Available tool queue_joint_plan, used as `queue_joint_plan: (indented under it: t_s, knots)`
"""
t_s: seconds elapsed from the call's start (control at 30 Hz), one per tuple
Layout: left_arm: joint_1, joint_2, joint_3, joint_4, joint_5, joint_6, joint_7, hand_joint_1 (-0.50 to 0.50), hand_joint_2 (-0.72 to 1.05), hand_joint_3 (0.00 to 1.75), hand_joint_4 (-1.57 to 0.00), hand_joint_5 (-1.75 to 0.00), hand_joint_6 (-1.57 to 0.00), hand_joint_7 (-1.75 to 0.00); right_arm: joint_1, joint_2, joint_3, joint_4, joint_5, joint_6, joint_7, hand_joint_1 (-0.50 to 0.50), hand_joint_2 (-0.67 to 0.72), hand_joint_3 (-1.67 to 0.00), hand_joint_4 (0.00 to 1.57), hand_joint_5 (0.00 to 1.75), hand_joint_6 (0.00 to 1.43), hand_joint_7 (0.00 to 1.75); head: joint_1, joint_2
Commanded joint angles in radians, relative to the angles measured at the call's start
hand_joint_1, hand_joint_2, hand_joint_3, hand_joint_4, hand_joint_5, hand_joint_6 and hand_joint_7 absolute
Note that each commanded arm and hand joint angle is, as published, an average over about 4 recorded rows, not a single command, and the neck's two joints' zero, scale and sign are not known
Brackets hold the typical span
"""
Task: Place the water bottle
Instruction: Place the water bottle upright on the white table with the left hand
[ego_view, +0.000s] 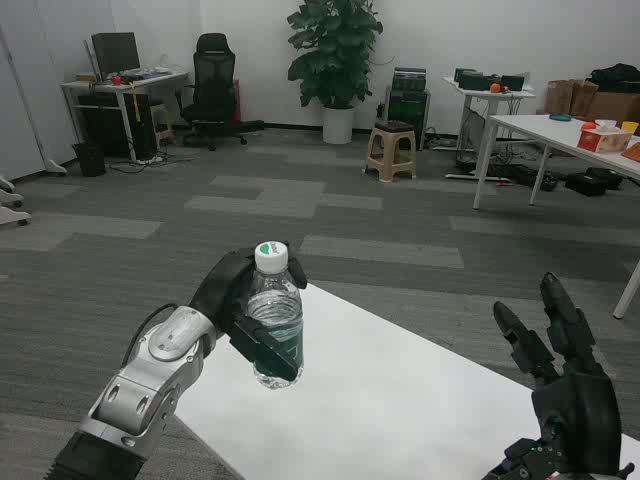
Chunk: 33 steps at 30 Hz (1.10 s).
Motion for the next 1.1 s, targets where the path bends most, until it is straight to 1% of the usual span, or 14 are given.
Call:
queue_joint_plan:
  t_s: [0.03,0.1,0.2,0.27,0.33,0.43,0.5,0.57,0.7,0.83,0.93,1.07,1.1]
  knots:
    - [0.024,-0.006,0.032,-0.021,0.011,0.007,0.000,0.50,0.13,0.09,-1.46,-1.75,-0.84,-1.61,-0.003,-0.003,-0.006,-0.014,0.004,-0.004,-0.004,-0.08,0.66,0.00,0.49,0.00,0.00,0.00,-0.018,-0.055]
    - [0.024,-0.006,0.032,-0.021,0.011,0.007,0.000,0.50,0.16,0.09,-1.46,-1.75,-0.85,-1.61,-0.003,-0.003,-0.007,-0.013,0.004,-0.004,-0.004,-0.08,0.68,0.00,0.49,0.00,0.00,0.00,-0.011,-0.033]
    - [0.024,-0.006,0.032,-0.021,0.011,0.007,0.000,0.50,0.14,0.09,-1.46,-1.75,-0.86,-1.61,-0.003,-0.003,-0.008,-0.013,0.005,-0.004,-0.005,-0.08,0.69,0.00,0.49,0.00,0.00,0.00,-0.011,-0.033]
    - [0.024,-0.006,0.032,-0.021,0.011,0.007,-0.001,0.50,0.14,0.09,-1.46,-1.75,-0.85,-1.61,-0.003,-0.003,-0.008,-0.013,0.005,-0.004,-0.005,-0.08,0.66,0.00,0.49,0.00,0.00,0.00,-0.011,-0.033]
    - [0.024,-0.006,0.032,-0.021,0.011,0.007,0.000,0.50,0.16,0.09,-1.46,-1.75,-0.84,-1.61,-0.003,-0.003,-0.008,-0.014,0.005,-0.004,-0.005,-0.08,0.66,0.00,0.49,0.00,0.00,0.00,-0.011,-0.032]
    - [0.025,-0.006,0.032,-0.021,0.011,0.007,-0.001,0.50,0.10,0.09,-1.46,-1.75,-0.86,-1.61,-0.003,-0.003,-0.008,-0.015,0.005,-0.004,-0.004,-0.08,0.69,0.00,0.49,0.00,0.00,0.00,-0.012,-0.031]
    - [0.026,-0.006,0.032,-0.021,0.011,0.007,-0.001,0.50,0.12,0.09,-1.46,-1.75,-0.86,-1.61,-0.003,-0.003,-0.008,-0.015,0.004,-0.004,-0.004,-0.08,0.69,0.00,0.49,0.00,0.00,0.00,-0.013,-0.031]
    - [0.025,-0.006,0.032,-0.021,0.011,0.007,-0.001,0.50,0.16,0.09,-1.46,-1.75,-0.85,-1.61,-0.003,-0.003,-0.008,-0.015,0.004,-0.004,-0.003,-0.08,0.66,0.00,0.49,0.00,0.00,0.00,-0.013,-0.030]
    - [0.025,-0.006,0.032,-0.020,0.011,0.007,-0.001,0.50,0.16,0.09,-1.46,-1.75,-0.85,-1.61,-0.003,-0.003,-0.008,-0.016,0.004,-0.004,-0.004,-0.08,0.66,0.00,0.49,0.00,0.00,0.00,-0.013,-0.033]
    - [0.026,-0.006,0.030,-0.020,0.011,0.007,-0.001,0.50,0.07,0.09,-1.46,-1.75,-0.86,-1.61,-0.003,-0.003,-0.008,-0.015,0.004,-0.004,-0.004,-0.08,0.66,0.00,0.49,0.00,0.00,0.00,-0.009,-0.044]
    - [0.026,-0.006,0.031,-0.020,0.011,0.007,0.000,0.50,0.14,0.09,-1.46,-1.75,-0.84,-1.61,-0.003,-0.003,-0.009,-0.016,0.005,-0.004,-0.004,-0.08,0.66,0.00,0.49,0.00,0.00,0.00,-0.009,-0.045]
    - [0.026,-0.006,0.031,-0.019,0.011,0.005,0.000,0.50,0.14,0.09,-1.46,-1.75,-0.86,-1.61,-0.003,-0.003,-0.009,-0.016,0.004,-0.004,-0.005,-0.08,0.69,0.00,0.49,0.00,0.00,0.00,-0.010,-0.048]
    - [0.026,-0.006,0.030,-0.019,0.012,0.003,0.000,0.50,0.16,0.09,-1.46,-1.75,-0.86,-1.61,-0.003,-0.003,-0.009,-0.015,0.003,-0.004,-0.004,-0.08,0.69,0.00,0.49,0.00,0.00,0.00,-0.011,-0.049]
